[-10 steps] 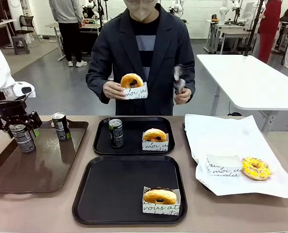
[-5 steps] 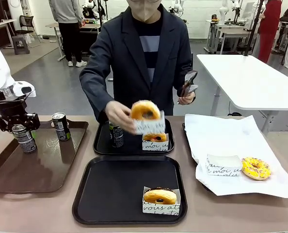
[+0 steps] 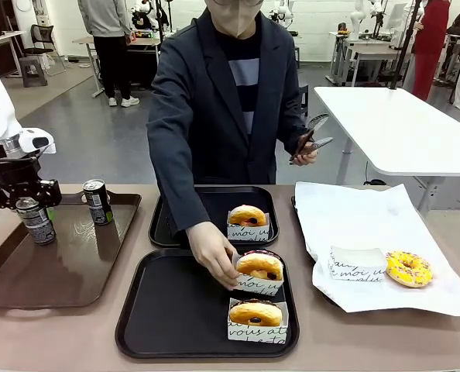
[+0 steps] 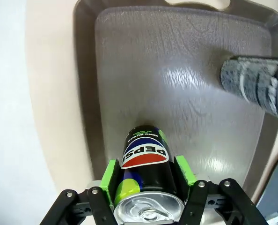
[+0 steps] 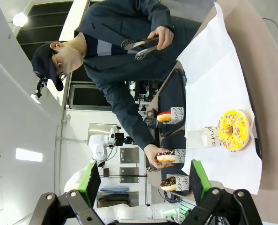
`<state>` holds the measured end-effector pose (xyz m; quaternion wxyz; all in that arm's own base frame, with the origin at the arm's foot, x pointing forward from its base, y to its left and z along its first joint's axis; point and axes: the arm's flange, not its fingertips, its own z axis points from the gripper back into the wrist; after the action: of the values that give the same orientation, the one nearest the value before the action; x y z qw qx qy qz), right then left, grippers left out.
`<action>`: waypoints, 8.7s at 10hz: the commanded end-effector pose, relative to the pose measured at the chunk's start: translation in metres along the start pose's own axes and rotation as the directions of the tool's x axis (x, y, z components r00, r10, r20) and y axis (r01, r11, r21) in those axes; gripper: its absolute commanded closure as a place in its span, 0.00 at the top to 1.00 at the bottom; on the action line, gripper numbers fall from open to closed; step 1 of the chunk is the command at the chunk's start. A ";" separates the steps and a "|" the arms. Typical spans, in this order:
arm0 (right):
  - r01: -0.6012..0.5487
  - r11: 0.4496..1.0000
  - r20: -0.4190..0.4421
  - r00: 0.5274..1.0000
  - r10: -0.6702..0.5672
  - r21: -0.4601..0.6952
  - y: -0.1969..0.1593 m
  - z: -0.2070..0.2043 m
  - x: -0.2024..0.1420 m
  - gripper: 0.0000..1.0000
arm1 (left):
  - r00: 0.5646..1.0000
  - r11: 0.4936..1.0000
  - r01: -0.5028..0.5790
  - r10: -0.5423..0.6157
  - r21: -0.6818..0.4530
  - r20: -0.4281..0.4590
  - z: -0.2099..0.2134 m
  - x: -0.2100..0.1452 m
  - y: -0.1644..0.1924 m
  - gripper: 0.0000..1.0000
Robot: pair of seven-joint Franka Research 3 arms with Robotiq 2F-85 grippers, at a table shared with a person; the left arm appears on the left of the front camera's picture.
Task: Set up donuts and drinks on trays.
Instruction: Pick up one Pepsi coke from the Handle tray and place it on the Flat Tray without a Pepsi coke.
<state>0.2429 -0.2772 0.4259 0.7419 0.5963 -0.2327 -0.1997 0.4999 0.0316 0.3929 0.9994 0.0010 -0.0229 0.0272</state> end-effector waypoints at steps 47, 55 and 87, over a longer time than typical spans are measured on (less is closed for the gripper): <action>-0.012 1.000 -0.001 1.000 0.012 0.008 0.001 0.001 0.000 1.00 | 0.769 0.767 0.640 -0.638 -0.053 0.040 -0.006 -0.166 -0.385 0.59; -0.012 1.000 -0.001 1.000 0.012 0.008 0.001 0.001 0.000 1.00 | 0.776 0.770 0.630 -0.627 -0.096 0.069 0.011 -0.179 -0.367 1.00; -0.012 1.000 -0.001 1.000 0.012 0.008 0.001 0.001 0.000 1.00 | 0.998 0.309 -0.056 0.045 -0.949 -0.044 0.020 -0.080 0.129 1.00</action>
<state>0.2420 -0.2776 0.4259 0.7415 0.5965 -0.2331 -0.2001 0.3904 0.1478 0.4183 0.8369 -0.5448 -0.0360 0.0388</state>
